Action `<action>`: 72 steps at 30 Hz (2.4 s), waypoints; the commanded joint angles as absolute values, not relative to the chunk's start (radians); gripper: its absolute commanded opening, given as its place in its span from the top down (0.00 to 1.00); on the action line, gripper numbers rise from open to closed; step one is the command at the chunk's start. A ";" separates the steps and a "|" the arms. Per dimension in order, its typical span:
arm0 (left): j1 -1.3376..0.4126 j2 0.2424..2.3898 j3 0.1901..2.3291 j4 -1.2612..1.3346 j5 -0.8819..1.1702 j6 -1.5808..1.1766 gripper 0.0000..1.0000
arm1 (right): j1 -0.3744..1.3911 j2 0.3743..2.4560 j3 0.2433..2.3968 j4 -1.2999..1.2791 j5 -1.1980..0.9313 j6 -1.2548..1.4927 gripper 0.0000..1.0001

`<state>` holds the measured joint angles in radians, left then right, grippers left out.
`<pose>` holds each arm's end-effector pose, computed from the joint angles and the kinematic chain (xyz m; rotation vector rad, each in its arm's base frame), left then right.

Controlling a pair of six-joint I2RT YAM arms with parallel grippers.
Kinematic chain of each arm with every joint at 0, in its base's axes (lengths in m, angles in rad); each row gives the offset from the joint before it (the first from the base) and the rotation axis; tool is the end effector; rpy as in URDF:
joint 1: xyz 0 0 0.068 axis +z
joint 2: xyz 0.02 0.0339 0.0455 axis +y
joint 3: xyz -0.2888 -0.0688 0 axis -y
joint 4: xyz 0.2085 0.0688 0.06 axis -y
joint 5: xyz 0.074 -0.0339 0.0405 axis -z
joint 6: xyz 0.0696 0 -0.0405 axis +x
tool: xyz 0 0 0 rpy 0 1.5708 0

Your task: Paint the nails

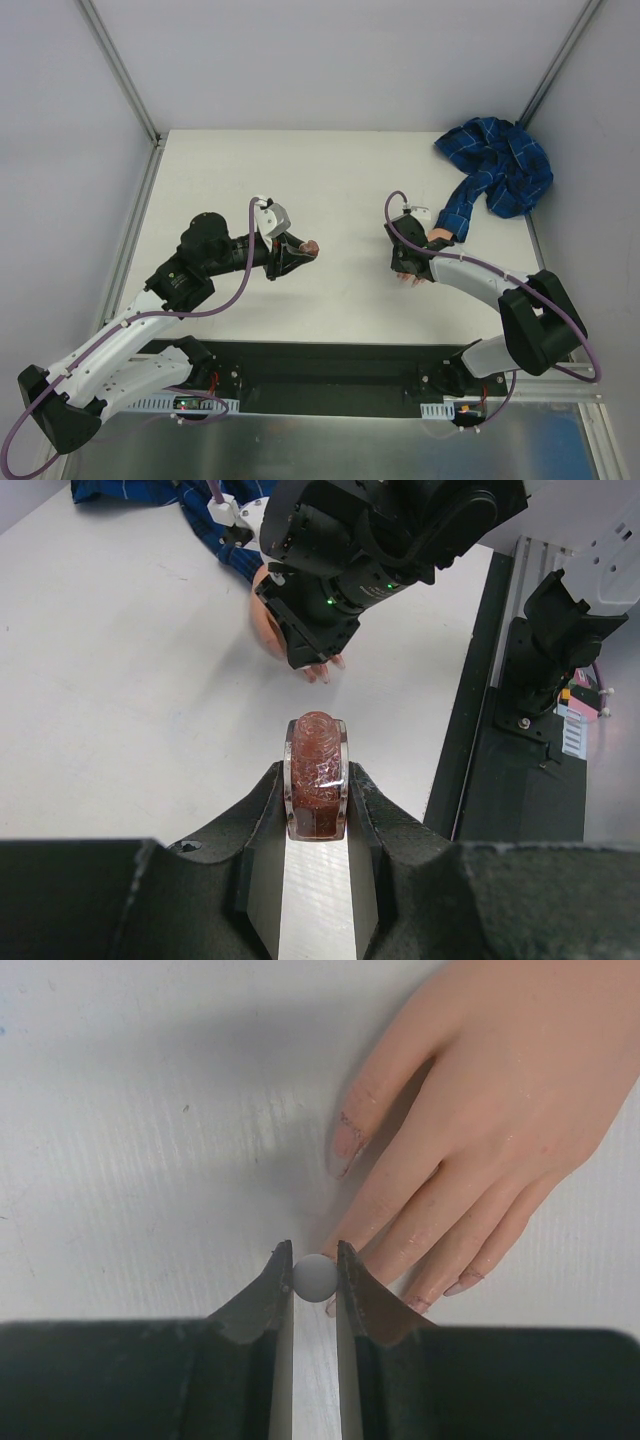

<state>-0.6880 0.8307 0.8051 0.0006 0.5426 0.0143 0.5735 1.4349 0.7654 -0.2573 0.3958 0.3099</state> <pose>0.1076 -0.1349 0.3781 0.9687 1.3682 -0.9463 0.2368 0.1210 0.2068 -0.1561 2.3977 -0.0927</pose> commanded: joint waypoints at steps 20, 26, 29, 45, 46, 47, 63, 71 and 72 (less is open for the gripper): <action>-0.696 0.827 0.831 0.025 0.565 0.003 1.00 | 0.558 1.402 0.787 -0.255 0.416 0.304 0.99; -0.696 0.827 0.830 0.025 0.568 0.002 1.00 | 0.568 1.393 0.755 -0.244 0.391 0.331 0.99; -0.696 0.828 0.831 0.025 0.568 0.003 1.00 | 0.568 1.394 0.758 -0.245 0.397 0.327 0.99; -0.696 0.827 0.831 0.023 0.566 0.003 1.00 | 0.548 1.402 0.813 -0.249 0.428 0.282 0.99; -0.696 0.827 0.831 0.023 0.566 0.003 1.00 | 0.548 1.404 0.813 -0.249 0.425 0.288 0.99; -0.696 0.825 0.831 0.023 0.566 0.003 1.00 | 0.549 1.402 0.804 -0.247 0.422 0.291 0.99; -0.696 0.831 0.831 0.023 0.565 0.003 1.00 | 0.571 1.413 0.787 -0.252 0.431 0.319 0.99; -0.696 0.831 0.833 0.021 0.566 0.002 1.00 | 0.545 1.411 0.802 -0.252 0.446 0.293 0.99; -0.696 0.830 0.833 0.021 0.566 0.005 1.00 | 0.543 1.411 0.802 -0.252 0.446 0.291 0.99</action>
